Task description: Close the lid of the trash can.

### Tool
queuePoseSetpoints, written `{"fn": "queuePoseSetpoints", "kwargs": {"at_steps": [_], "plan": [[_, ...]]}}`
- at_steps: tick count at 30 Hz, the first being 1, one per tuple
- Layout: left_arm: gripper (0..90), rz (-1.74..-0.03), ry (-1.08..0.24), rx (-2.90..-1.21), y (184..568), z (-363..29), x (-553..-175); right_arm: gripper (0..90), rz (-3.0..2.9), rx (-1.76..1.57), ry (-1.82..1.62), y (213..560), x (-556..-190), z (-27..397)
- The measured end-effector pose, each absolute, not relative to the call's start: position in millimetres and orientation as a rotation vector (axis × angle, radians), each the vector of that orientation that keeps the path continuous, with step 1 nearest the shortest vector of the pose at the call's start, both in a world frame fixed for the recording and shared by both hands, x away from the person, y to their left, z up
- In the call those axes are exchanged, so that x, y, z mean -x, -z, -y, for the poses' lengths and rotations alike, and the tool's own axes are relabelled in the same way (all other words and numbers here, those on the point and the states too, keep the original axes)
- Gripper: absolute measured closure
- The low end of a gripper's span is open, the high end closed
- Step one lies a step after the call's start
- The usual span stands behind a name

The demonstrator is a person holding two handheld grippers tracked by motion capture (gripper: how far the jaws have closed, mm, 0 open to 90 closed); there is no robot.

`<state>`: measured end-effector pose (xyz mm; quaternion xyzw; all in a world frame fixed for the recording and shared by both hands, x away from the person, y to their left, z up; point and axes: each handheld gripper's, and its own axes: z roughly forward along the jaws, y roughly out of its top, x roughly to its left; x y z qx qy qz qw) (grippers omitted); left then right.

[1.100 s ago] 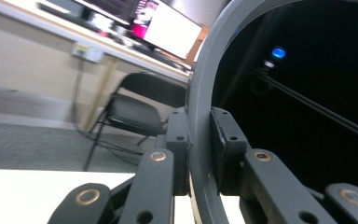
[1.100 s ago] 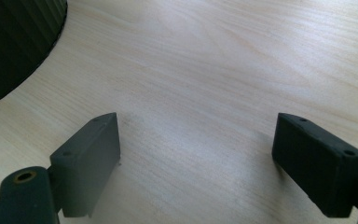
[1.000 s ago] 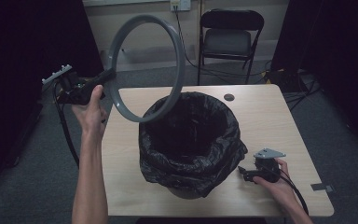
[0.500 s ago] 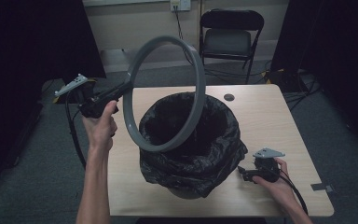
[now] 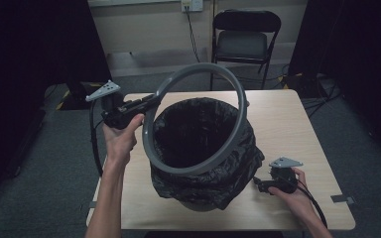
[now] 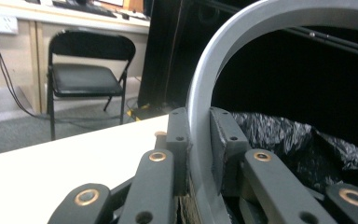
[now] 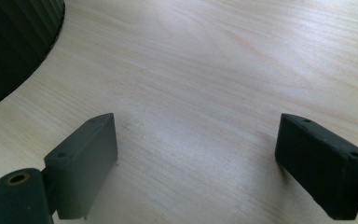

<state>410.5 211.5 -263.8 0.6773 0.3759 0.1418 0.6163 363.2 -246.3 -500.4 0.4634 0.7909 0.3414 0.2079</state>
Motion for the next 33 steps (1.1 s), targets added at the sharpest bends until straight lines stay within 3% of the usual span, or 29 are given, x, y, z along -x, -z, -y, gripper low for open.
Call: {"fn": "queuePoseSetpoints", "kwargs": {"at_steps": [24,28,32,33], "plan": [[76.7,-0.864,-0.289,-1.640,271.1,-203.6,-415.3,12.1,-2.198,-1.305,-0.943,499.8,-363.5,245.3],[76.8,-0.856,-0.277,-1.634,271.9,-204.7,-417.4,22.4,-2.212,-1.294,-0.944,496.9,-365.3,244.2],[75.5,-0.852,-0.264,-1.628,271.7,-208.3,-414.7,23.4,-2.185,-1.270,-0.945,481.2,-369.3,240.1],[70.2,-0.858,-0.261,-1.616,272.0,-209.8,-413.8,23.8,-2.182,-1.266,-0.969,475.2,-371.7,239.7]]}}
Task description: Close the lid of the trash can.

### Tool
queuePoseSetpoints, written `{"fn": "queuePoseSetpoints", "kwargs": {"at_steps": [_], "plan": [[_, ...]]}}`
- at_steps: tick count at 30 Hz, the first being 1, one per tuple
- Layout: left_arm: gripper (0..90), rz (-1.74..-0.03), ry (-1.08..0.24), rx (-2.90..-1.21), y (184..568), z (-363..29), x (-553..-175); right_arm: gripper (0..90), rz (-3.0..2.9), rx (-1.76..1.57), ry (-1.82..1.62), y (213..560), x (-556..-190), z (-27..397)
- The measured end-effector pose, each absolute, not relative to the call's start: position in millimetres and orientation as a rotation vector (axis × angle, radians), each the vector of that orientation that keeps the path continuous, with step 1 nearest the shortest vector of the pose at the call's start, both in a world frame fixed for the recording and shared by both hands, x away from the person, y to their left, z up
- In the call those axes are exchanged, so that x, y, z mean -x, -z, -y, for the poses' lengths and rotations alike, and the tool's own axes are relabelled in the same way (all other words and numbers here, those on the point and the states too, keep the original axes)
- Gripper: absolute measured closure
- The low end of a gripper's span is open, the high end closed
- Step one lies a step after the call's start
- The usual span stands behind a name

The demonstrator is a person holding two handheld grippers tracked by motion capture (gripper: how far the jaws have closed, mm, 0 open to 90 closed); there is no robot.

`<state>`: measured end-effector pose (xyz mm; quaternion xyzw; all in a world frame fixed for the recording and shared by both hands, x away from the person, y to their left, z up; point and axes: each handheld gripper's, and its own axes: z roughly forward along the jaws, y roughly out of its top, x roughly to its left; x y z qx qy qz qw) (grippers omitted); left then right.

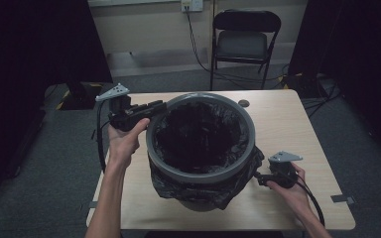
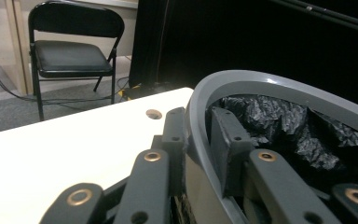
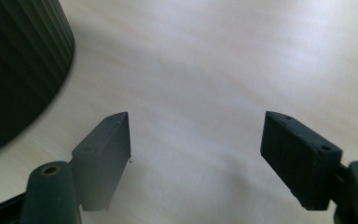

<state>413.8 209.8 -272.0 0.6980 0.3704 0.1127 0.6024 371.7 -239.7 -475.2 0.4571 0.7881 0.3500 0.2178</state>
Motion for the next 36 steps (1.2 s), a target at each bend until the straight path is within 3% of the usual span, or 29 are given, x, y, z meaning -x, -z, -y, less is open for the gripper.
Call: {"fn": "queuePoseSetpoints", "kwargs": {"at_steps": [8,13,24,30,36], "plan": [[45.9,-0.819,-0.281,-1.581,276.1,-226.8,-390.4,34.0,-2.085,-1.206,-1.148,406.3,-399.0,238.6],[44.8,-0.802,-0.273,-1.564,275.7,-232.7,-375.9,45.4,-2.009,-1.147,-1.294,355.5,-415.5,232.5],[47.1,-0.743,-0.350,-1.594,270.1,-229.8,-341.4,57.2,-1.971,-0.938,-1.407,267.0,-430.5,197.5],[45.8,-0.755,-0.359,-1.617,278.6,-225.1,-338.1,57.0,-2.002,-0.828,-1.558,256.1,-406.0,185.4],[44.7,-0.772,-0.351,-1.611,282.6,-224.2,-339.4,65.5,-2.033,-0.830,-1.569,275.1,-393.9,182.0]]}}
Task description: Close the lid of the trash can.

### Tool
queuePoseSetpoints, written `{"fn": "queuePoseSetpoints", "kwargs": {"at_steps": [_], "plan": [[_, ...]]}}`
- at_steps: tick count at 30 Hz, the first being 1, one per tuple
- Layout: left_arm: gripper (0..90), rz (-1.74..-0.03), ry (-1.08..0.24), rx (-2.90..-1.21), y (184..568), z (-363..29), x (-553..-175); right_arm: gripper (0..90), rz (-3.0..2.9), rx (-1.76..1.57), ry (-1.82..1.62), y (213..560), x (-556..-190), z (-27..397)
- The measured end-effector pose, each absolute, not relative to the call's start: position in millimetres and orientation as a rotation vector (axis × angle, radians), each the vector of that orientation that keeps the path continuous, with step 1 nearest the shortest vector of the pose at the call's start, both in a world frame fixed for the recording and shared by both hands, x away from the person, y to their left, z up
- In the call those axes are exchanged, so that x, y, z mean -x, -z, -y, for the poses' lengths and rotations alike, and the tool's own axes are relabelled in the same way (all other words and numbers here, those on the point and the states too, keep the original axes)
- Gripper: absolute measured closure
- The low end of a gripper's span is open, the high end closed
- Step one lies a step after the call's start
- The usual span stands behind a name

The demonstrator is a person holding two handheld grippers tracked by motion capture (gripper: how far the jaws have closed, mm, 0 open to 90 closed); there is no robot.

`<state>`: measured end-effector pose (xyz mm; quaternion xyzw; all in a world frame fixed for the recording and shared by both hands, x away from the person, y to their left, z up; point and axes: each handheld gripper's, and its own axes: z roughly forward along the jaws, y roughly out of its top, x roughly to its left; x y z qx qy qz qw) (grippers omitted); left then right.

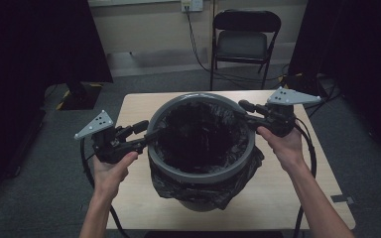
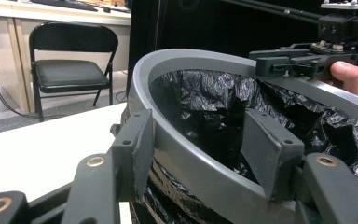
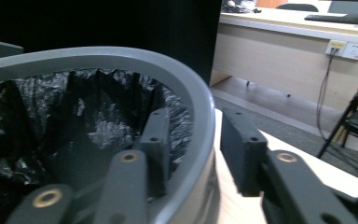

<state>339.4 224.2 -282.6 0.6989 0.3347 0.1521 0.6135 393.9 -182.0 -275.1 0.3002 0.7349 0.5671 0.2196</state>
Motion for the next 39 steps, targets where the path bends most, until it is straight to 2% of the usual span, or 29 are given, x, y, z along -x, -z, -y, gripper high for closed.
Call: {"fn": "queuePoseSetpoints", "kwargs": {"at_steps": [6,15,18,21,24,26,27,29,31,39], "plan": [[50.0,-0.778,-0.382,-1.639,284.4,-224.2,-335.1,68.0,-1.971,-0.854,-1.599,282.9,-389.3,182.6],[48.9,-0.770,-0.338,-1.631,285.8,-226.7,-341.5,67.2,-1.998,-0.869,-1.580,283.8,-392.5,181.5],[48.4,-0.777,-0.323,-1.622,286.8,-227.4,-348.8,62.4,-1.993,-0.866,-1.599,282.9,-397.1,183.1],[42.2,-0.799,-0.318,-1.611,286.6,-228.4,-357.8,57.2,-1.991,-0.873,-1.609,280.6,-401.8,185.5],[39.6,-0.833,-0.350,-1.599,284.4,-233.6,-363.7,52.6,-1.982,-0.893,-1.604,277.1,-405.6,190.6],[36.9,-0.834,-0.343,-1.586,283.4,-237.8,-365.9,45.0,-1.957,-0.913,-1.591,274.7,-406.4,194.9],[34.3,-0.840,-0.351,-1.593,282.9,-239.3,-366.2,38.3,-1.929,-0.938,-1.574,273.3,-406.9,198.2],[31.5,-0.866,-0.397,-1.609,282.5,-241.5,-366.1,35.5,-1.894,-0.969,-1.548,272.8,-408.2,204.4],[28.1,-0.872,-0.378,-1.603,282.9,-244.5,-366.9,30.4,-1.883,-1.005,-1.532,273.9,-410.1,210.1],[24.2,-0.919,-0.418,-1.570,287.7,-257.0,-367.4,24.1,-1.891,-1.091,-1.424,290.8,-410.6,224.2]]}}
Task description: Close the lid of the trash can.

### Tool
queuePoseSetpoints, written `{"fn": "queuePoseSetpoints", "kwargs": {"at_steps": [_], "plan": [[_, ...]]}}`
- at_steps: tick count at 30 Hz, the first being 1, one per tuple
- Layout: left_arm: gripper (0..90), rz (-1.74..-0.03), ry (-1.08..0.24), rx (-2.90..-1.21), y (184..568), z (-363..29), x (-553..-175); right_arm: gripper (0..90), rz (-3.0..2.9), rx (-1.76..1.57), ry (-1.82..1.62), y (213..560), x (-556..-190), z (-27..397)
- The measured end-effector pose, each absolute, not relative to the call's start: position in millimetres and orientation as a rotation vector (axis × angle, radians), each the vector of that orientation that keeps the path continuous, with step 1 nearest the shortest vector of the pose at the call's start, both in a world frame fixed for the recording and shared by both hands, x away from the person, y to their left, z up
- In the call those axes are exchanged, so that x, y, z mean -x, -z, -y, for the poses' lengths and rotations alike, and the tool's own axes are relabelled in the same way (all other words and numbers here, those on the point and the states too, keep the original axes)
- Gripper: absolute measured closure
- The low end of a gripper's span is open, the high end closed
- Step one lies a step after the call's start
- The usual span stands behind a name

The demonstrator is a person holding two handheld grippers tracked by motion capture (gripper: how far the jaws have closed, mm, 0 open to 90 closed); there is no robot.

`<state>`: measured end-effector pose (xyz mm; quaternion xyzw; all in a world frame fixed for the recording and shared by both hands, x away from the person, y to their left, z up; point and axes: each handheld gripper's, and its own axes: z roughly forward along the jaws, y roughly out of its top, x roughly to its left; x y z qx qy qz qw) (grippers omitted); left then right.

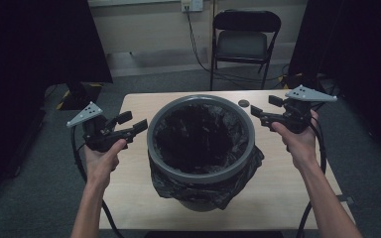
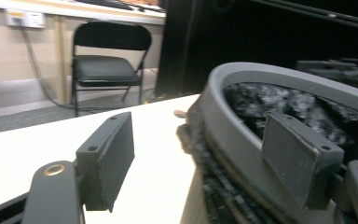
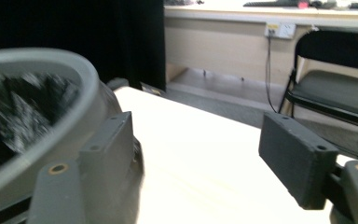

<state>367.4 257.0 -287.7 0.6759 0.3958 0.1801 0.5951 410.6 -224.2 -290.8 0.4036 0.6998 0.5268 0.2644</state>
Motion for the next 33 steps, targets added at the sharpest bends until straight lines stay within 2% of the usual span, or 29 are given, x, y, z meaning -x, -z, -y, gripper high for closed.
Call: {"fn": "queuePoseSetpoints", "kwargs": {"at_steps": [5,11,14,27,33], "plan": [[23.6,-0.972,-0.435,-1.624,303.0,-266.0,-368.2,17.9,-1.878,-1.149,-1.354,305.9,-407.8,234.6],[19.2,-1.003,-0.429,-1.602,323.7,-276.0,-364.4,17.4,-1.916,-1.179,-1.286,324.7,-401.8,239.2],[16.8,-0.994,-0.448,-1.641,330.1,-276.5,-361.6,16.6,-1.952,-1.184,-1.255,333.9,-398.9,239.9],[20.5,-1.028,-0.479,-1.795,362.4,-272.2,-339.6,15.2,-2.014,-1.252,-1.209,378.0,-375.0,249.8],[20.4,-1.102,-0.419,-1.805,388.6,-272.5,-336.1,15.4,-2.047,-1.298,-1.154,402.7,-365.0,256.6]]}}
